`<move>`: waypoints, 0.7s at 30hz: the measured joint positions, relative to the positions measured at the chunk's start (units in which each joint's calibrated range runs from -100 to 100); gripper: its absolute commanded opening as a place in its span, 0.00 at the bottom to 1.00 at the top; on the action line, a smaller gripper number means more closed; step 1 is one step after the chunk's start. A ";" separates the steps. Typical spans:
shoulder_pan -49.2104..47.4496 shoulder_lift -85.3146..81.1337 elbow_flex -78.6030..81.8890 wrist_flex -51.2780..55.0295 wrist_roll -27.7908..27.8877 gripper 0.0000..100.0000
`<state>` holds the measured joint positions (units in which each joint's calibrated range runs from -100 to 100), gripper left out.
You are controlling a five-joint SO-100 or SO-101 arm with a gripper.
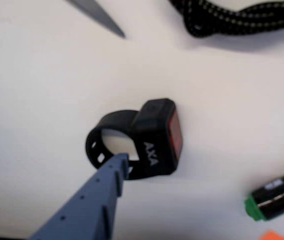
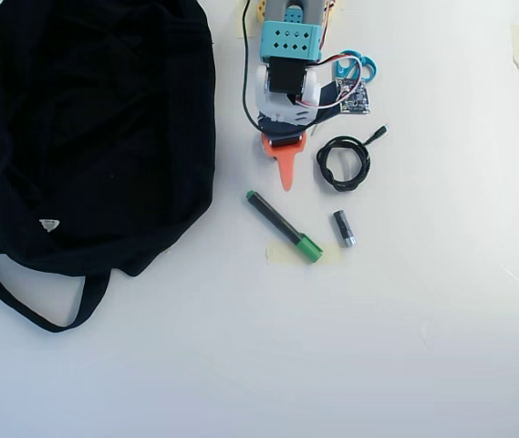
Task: Put the bike light into the black bag
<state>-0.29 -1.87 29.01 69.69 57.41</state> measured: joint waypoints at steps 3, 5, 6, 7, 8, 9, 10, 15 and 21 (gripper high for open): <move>0.00 0.00 0.39 -0.52 0.00 0.54; -0.22 0.00 1.42 -1.55 0.00 0.54; -0.22 0.00 1.97 -2.15 0.00 0.54; -0.22 0.00 2.67 -2.83 0.00 0.54; -0.15 0.00 3.30 -3.61 0.00 0.54; 0.15 0.00 3.77 -4.12 0.00 0.54; 0.37 0.00 4.01 -4.72 0.00 0.54; 0.59 0.00 4.32 -5.32 0.10 0.54; 0.37 0.00 4.80 -5.41 0.10 0.54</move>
<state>0.07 -1.87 33.81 64.28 57.51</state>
